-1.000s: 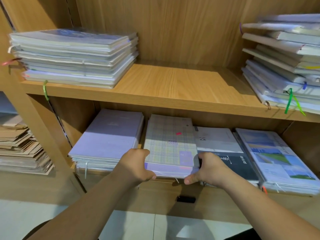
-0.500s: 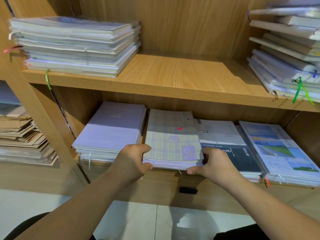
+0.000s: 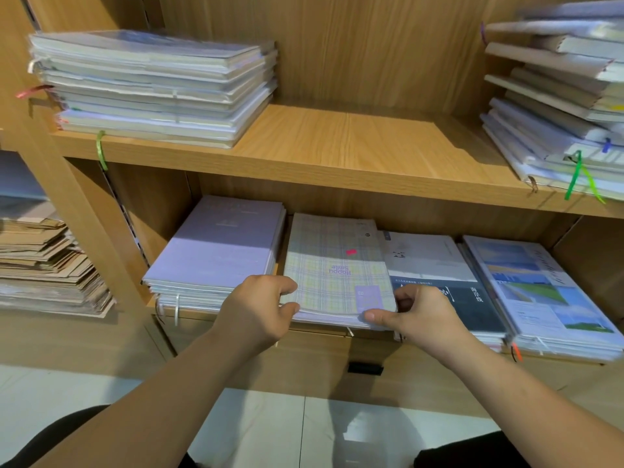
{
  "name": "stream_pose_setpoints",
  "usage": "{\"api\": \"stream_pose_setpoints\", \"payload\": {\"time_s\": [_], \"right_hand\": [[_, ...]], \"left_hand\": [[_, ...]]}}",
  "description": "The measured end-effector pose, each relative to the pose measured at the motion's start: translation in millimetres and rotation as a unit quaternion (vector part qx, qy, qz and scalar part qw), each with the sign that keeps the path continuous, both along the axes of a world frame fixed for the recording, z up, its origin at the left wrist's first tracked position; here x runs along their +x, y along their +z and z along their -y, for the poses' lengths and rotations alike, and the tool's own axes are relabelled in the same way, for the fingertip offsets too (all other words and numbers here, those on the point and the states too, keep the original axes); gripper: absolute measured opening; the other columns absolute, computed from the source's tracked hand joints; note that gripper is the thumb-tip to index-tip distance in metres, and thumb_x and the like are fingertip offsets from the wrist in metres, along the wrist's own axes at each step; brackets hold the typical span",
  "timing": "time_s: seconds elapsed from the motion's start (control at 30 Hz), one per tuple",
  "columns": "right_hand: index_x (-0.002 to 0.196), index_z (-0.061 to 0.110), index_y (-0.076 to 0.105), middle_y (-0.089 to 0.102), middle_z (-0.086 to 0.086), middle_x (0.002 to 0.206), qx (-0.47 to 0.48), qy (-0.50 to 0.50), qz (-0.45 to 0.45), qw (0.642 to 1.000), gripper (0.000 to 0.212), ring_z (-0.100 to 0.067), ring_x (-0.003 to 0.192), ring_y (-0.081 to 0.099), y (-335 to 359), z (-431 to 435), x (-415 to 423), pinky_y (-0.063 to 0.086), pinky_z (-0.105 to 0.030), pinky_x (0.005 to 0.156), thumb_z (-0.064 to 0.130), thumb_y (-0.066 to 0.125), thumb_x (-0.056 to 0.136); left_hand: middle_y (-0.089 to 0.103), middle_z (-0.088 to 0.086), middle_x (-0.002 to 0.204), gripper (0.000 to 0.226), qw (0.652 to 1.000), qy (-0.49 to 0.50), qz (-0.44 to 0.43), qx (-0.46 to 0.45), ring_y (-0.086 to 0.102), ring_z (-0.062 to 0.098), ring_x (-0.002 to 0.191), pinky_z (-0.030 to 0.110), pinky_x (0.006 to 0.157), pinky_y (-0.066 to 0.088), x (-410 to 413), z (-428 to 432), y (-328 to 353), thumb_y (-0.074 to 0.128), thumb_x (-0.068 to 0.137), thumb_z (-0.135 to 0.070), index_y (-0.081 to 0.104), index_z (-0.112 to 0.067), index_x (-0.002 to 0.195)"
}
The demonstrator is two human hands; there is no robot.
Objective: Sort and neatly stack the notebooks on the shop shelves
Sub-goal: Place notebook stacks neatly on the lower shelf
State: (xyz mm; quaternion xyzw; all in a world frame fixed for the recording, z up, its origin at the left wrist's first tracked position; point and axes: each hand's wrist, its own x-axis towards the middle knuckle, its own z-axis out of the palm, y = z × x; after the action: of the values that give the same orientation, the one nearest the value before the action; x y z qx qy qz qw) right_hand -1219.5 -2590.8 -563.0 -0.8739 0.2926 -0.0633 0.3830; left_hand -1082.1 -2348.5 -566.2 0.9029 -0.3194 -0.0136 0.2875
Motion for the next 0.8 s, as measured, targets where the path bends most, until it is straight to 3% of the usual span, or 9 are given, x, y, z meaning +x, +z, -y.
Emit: {"api": "stream_pose_setpoints", "payload": {"time_s": [0.07,0.23,0.33,0.43,0.57,0.67,0.8], "right_hand": [[0.083,0.024,0.076,0.074,0.017,0.072,0.005,-0.003,0.009,1.000,0.035,0.003,0.065,0.066,0,0,0,0.041,-0.011,0.051,0.050,0.093,0.066],[0.088,0.026,0.074,0.074,0.013,0.076,0.010,-0.007,0.005,1.000,0.038,-0.002,0.070,0.068,-2,1,3,0.044,-0.013,0.054,0.047,0.095,0.064],[0.094,0.026,0.074,0.077,0.012,0.085,0.018,0.000,-0.009,1.000,0.041,-0.006,0.075,0.071,-6,1,4,0.052,-0.023,0.064,0.037,0.098,0.063],[0.093,0.026,0.073,0.076,0.014,0.085,0.017,-0.007,-0.001,1.000,0.038,-0.002,0.077,0.070,-9,2,5,0.051,-0.019,0.063,0.037,0.097,0.065],[0.094,0.026,0.069,0.074,0.013,0.086,0.014,-0.014,0.002,1.000,0.048,-0.006,0.081,0.070,-10,0,5,0.052,-0.023,0.066,0.038,0.100,0.059],[0.094,0.024,0.069,0.074,0.012,0.087,0.010,-0.015,0.004,1.000,0.053,-0.007,0.080,0.069,-11,-3,4,0.054,-0.025,0.069,0.035,0.102,0.054],[0.089,0.024,0.069,0.074,0.011,0.084,0.000,-0.016,0.007,1.000,0.048,-0.005,0.076,0.068,-12,-5,4,0.050,-0.021,0.064,0.034,0.102,0.055]], "left_hand": [[0.065,0.003,0.077,0.020,1.000,0.012,0.007,0.009,0.063,0.021,0.077,0.040,0.071,0.057,0,3,0,0.067,0.095,-0.035,0.064,-0.015,0.094],[0.068,0.003,0.091,0.029,0.999,0.039,-0.009,-0.009,0.064,0.023,0.087,0.037,0.079,0.056,1,8,-3,0.070,0.095,-0.034,0.067,-0.015,0.117],[0.067,0.008,0.088,0.026,0.998,0.050,-0.037,-0.034,0.065,0.025,0.086,0.040,0.081,0.058,0,9,-5,0.075,0.092,-0.032,0.067,-0.017,0.112],[0.064,0.005,0.091,0.047,0.995,0.042,-0.059,-0.065,0.064,0.027,0.092,0.044,0.085,0.058,-3,7,-9,0.082,0.084,-0.031,0.065,-0.011,0.123],[0.061,0.001,0.102,0.064,0.998,0.014,-0.021,-0.065,0.058,0.018,0.098,0.029,0.084,0.051,-10,2,-15,0.084,0.080,-0.028,0.060,-0.011,0.137],[0.067,0.009,0.111,0.058,0.997,0.022,-0.017,-0.074,0.061,0.025,0.107,0.032,0.094,0.052,-13,3,-18,0.083,0.082,-0.025,0.063,-0.008,0.133],[0.067,0.008,0.113,0.059,0.997,0.041,-0.019,-0.067,0.062,0.024,0.109,0.032,0.092,0.051,-14,4,-19,0.085,0.081,-0.028,0.063,-0.009,0.133]]}}
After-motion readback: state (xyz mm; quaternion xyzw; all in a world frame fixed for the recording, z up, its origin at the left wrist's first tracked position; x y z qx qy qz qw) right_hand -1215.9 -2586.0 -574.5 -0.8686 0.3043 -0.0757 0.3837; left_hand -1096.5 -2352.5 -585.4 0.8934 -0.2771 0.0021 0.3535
